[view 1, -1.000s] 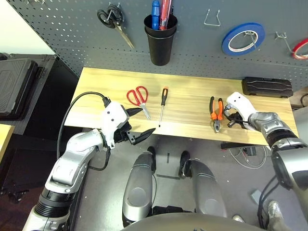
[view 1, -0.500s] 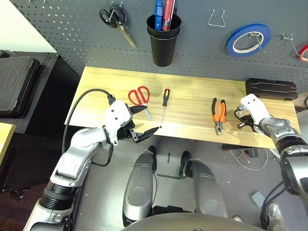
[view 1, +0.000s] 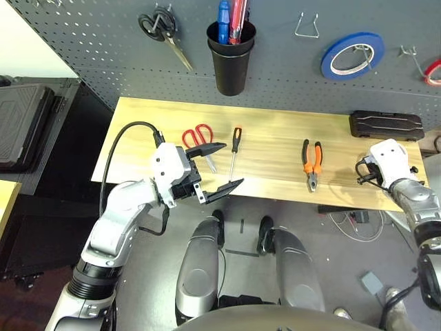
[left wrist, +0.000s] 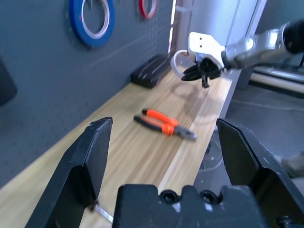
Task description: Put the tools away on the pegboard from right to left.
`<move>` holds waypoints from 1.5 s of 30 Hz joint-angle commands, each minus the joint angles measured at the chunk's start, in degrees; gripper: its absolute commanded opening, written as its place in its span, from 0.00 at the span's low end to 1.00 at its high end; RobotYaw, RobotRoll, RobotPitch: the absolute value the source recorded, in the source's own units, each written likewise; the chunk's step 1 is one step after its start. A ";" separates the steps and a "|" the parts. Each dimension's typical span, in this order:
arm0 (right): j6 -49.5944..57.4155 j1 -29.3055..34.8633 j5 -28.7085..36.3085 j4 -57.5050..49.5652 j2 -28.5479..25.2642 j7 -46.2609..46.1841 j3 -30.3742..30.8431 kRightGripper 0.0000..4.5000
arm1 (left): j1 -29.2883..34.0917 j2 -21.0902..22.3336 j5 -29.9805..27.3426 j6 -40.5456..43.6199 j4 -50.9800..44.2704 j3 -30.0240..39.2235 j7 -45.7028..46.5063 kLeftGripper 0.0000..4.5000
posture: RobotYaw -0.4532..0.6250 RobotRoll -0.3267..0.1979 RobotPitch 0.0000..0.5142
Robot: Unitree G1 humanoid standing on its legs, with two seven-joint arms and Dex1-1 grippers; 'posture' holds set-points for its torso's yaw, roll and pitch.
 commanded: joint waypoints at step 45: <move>-26.92 -6.27 0.68 -7.01 1.85 -1.33 0.35 0.01 | -10.23 0.70 0.84 1.40 0.29 -2.95 0.51 1.00 | 0.55 0.62 0.42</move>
